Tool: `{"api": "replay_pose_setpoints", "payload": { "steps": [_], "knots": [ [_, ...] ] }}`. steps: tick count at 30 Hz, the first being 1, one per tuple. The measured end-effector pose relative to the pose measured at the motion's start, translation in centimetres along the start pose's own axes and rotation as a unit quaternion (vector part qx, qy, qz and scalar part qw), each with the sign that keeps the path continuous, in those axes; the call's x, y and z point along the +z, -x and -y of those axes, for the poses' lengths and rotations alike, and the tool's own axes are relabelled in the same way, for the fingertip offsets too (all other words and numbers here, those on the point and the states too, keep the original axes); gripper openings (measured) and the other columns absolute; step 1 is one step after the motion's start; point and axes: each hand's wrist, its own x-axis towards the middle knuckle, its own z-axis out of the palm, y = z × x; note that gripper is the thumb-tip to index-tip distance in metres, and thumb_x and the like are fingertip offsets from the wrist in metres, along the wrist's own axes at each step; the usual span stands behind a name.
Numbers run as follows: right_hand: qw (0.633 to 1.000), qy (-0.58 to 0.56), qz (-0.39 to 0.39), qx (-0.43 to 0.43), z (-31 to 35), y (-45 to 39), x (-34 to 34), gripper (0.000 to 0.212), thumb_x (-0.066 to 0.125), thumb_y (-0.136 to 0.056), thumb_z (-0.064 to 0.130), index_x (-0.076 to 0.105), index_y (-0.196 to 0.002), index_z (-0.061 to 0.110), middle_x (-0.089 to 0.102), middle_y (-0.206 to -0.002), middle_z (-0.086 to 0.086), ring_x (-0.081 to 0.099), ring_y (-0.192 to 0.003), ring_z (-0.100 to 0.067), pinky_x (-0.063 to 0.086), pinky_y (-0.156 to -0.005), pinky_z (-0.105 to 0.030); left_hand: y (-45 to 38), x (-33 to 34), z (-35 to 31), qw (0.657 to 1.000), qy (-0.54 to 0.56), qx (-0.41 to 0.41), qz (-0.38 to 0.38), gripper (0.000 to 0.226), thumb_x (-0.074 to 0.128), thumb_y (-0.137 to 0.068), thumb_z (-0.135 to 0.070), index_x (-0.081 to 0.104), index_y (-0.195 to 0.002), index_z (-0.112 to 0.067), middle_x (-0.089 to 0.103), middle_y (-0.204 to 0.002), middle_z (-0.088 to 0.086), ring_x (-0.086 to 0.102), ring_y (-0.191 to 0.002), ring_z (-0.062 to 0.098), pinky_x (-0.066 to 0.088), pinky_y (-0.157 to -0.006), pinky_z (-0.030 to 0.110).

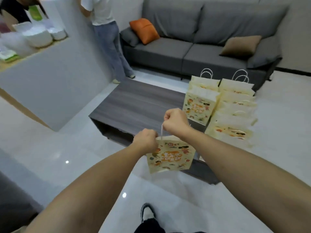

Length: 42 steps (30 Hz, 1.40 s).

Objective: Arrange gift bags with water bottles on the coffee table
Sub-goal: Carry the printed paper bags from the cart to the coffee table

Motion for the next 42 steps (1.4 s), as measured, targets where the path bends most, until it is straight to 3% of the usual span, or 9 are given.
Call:
{"api": "replay_pose_setpoints", "payload": {
  "steps": [6,11,17,21,25,30,34,38,42],
  "knots": [
    [0.996,-0.012,-0.065,0.053,-1.9,-4.8,-1.4,0.031,0.056,-0.066,-0.008,0.042,-0.053,0.016,0.042,-0.054,0.002,0.042,-0.057,-0.015,0.029,-0.052,-0.027,-8.3,-2.8,-0.5,0.997,-0.011,0.079,0.014,0.008,0.067,-0.085,-0.023,0.060,-0.089,-0.024,0.067,-0.098,0.002,0.062,-0.091,0.022,0.052,-0.069,0.036],
    [0.992,-0.010,-0.095,0.082,-3.7,-9.6,-3.0,0.027,0.056,-0.063,-0.005,0.045,-0.053,0.018,0.049,-0.059,0.000,0.046,-0.062,-0.019,0.033,-0.056,-0.030,-13.8,-3.5,-2.7,0.991,-0.013,0.131,0.016,0.016,0.071,-0.084,-0.035,0.058,-0.090,-0.027,0.066,-0.095,0.000,0.062,-0.094,0.023,0.049,-0.068,0.035],
    [0.991,-0.005,-0.095,0.096,-7.8,-16.5,-4.5,0.029,0.054,-0.067,-0.008,0.047,-0.055,0.018,0.058,-0.067,-0.006,0.055,-0.072,-0.023,0.040,-0.067,-0.031,-20.9,-3.5,-5.8,0.990,-0.012,0.131,0.049,0.011,0.067,-0.089,-0.033,0.062,-0.099,-0.032,0.065,-0.090,-0.004,0.064,-0.082,0.017,0.046,-0.061,0.031],
    [0.988,-0.020,-0.093,0.119,-11.0,-20.3,-5.7,0.031,0.056,-0.066,-0.008,0.047,-0.053,0.018,0.053,-0.061,0.000,0.050,-0.066,-0.019,0.036,-0.057,-0.026,-25.3,-2.5,-8.3,0.990,-0.025,0.128,0.060,0.030,0.067,-0.089,-0.037,0.065,-0.116,-0.026,0.068,-0.106,0.003,0.066,-0.094,0.023,0.058,-0.079,0.039],
    [0.986,-0.036,-0.078,0.144,-13.8,-23.7,-6.6,0.029,0.061,-0.068,-0.004,0.047,-0.055,0.018,0.051,-0.059,0.002,0.049,-0.063,-0.016,0.035,-0.054,-0.026,-29.7,-1.5,-10.5,0.988,-0.054,0.138,0.041,0.038,0.062,-0.089,-0.035,0.060,-0.125,-0.021,0.063,-0.116,0.009,0.057,-0.109,0.031,0.052,-0.088,0.043],
    [0.985,-0.024,-0.063,0.157,-16.3,-27.1,-6.5,0.025,0.062,-0.069,0.001,0.048,-0.060,0.019,0.054,-0.064,-0.001,0.050,-0.066,-0.019,0.035,-0.055,-0.032,-34.1,0.4,-12.0,0.989,0.002,0.149,0.013,0.040,0.066,-0.088,-0.030,0.061,-0.122,-0.009,0.059,-0.124,0.013,0.052,-0.118,0.033,0.044,-0.095,0.041],
    [0.986,0.012,-0.042,0.162,-18.0,-28.9,-6.3,0.024,0.064,-0.077,0.007,0.047,-0.068,0.021,0.058,-0.074,-0.002,0.052,-0.073,-0.022,0.032,-0.058,-0.032,-36.6,1.6,-12.6,0.989,-0.005,0.136,0.056,0.067,0.064,-0.091,-0.033,0.039,-0.148,-0.008,0.034,-0.156,0.017,0.023,-0.149,0.036,0.026,-0.120,0.048],
    [0.982,0.030,-0.034,0.183,-18.9,-29.8,-5.9,0.015,0.064,-0.079,0.011,0.053,-0.080,0.020,0.063,-0.086,-0.005,0.053,-0.082,-0.026,0.034,-0.066,-0.032,-38.0,2.7,-11.9,0.982,-0.009,0.153,0.109,0.085,0.066,-0.091,-0.038,0.021,-0.158,-0.012,0.010,-0.167,0.017,0.017,-0.152,0.032,0.021,-0.123,0.043],
    [0.974,0.029,-0.058,0.215,-18.6,-30.3,-5.3,0.017,0.066,-0.078,0.012,0.052,-0.082,0.022,0.062,-0.084,-0.003,0.055,-0.081,-0.025,0.033,-0.062,-0.030,-39.3,2.9,-10.8,0.977,-0.018,0.178,0.115,0.082,0.064,-0.091,-0.043,0.024,-0.158,-0.017,0.007,-0.168,0.015,0.009,-0.155,0.028,0.022,-0.123,0.042]
  ]
}}
